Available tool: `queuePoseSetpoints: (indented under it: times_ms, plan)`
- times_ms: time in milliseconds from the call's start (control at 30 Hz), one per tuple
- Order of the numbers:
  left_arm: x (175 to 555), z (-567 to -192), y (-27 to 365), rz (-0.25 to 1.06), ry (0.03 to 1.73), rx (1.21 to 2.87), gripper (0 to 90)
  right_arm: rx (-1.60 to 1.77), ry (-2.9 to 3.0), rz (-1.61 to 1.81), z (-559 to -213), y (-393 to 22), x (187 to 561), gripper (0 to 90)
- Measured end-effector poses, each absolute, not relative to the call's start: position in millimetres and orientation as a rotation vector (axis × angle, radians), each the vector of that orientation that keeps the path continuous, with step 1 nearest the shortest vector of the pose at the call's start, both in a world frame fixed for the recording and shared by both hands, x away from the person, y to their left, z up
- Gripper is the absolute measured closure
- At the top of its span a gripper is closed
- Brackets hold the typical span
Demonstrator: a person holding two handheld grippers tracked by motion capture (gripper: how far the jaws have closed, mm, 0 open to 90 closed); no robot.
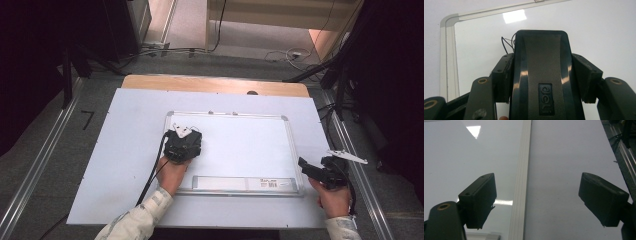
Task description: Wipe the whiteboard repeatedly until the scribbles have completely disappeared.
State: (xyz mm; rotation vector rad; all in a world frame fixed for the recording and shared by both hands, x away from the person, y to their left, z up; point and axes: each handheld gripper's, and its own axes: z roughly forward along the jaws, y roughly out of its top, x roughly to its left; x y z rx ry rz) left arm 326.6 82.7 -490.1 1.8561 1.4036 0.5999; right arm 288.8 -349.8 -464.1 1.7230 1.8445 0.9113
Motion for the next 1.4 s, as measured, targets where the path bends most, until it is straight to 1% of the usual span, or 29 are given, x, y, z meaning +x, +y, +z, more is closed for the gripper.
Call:
queuePoseSetpoints:
  times_ms: [267, 700, 1400]
  plan:
    - [329, -497, 79, 0.616, 1.400, 1.899, 41.0, 1.724, 1.843, 0.913, -464, -350, 289, 13.5]
    - [333, -497, 77, 0.621, 1.405, 1.891, 40.9, 1.724, 1.843, 0.912, -464, -350, 289, 13.5]
    - [354, -497, 67, 0.626, 1.416, 1.879, 41.0, 1.722, 1.843, 0.916, -465, -351, 290, 13.4]
